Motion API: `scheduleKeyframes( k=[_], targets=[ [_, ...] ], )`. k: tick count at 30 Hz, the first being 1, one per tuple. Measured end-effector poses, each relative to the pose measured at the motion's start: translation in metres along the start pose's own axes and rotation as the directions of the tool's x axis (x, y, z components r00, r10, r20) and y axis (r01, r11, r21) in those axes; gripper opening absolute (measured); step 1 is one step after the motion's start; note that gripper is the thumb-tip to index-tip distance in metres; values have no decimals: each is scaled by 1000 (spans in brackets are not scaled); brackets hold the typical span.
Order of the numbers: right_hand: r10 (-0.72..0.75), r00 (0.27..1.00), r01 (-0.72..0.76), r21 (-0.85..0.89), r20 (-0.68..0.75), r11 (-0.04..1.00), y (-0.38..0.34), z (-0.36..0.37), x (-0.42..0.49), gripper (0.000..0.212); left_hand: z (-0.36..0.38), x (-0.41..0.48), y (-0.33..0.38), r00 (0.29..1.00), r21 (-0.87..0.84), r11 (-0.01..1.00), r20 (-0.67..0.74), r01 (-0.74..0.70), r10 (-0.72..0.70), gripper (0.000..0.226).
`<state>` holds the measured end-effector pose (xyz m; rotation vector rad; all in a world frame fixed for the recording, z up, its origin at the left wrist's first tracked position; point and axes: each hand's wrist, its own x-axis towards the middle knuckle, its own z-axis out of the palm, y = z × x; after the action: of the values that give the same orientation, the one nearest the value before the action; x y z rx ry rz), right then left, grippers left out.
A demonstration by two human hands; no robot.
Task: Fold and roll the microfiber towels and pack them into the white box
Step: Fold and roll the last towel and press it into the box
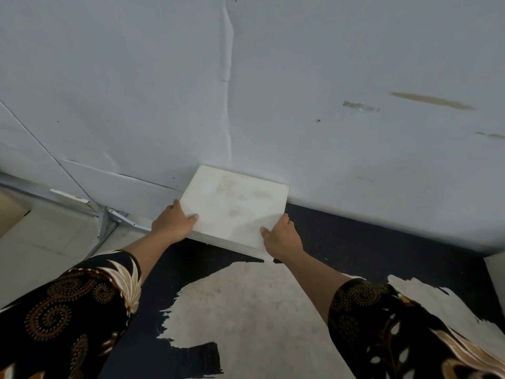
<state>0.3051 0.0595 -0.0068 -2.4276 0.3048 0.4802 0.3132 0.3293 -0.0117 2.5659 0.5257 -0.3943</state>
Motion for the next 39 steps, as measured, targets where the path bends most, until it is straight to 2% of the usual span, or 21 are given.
scheduleKeyframes(
  k=[7,11,17,25,29,33,36,39],
  targets=[
    [61,997,-56,120,-38,991,-2,8,25,77,3,23,7,1000,-181,984,-5,5,-6,68],
    [78,996,-70,174,-41,982,2,8,18,82,9,11,12,999,-204,978,3,53,-53,71],
    [29,993,8,317,-114,948,8,-13,-6,74,7,-28,21,998,-230,971,-10,64,-69,70],
    [-29,987,102,482,-158,870,52,-77,-51,71,-1,-109,45,994,-390,914,-42,-112,104,63],
    [-58,985,137,545,-161,827,88,-117,-85,77,0,-155,82,987,-530,834,-47,-155,154,52],
    [-88,976,190,578,-200,794,137,-163,-123,80,10,-204,135,991,-664,736,-59,-132,124,53],
    [-92,966,223,601,-242,768,183,-201,-150,79,27,-244,182,986,-680,714,-89,-164,141,53],
    [-85,954,248,601,-286,760,224,-241,-174,79,48,-278,227,958,-670,693,-107,-267,265,65]
  ],
)
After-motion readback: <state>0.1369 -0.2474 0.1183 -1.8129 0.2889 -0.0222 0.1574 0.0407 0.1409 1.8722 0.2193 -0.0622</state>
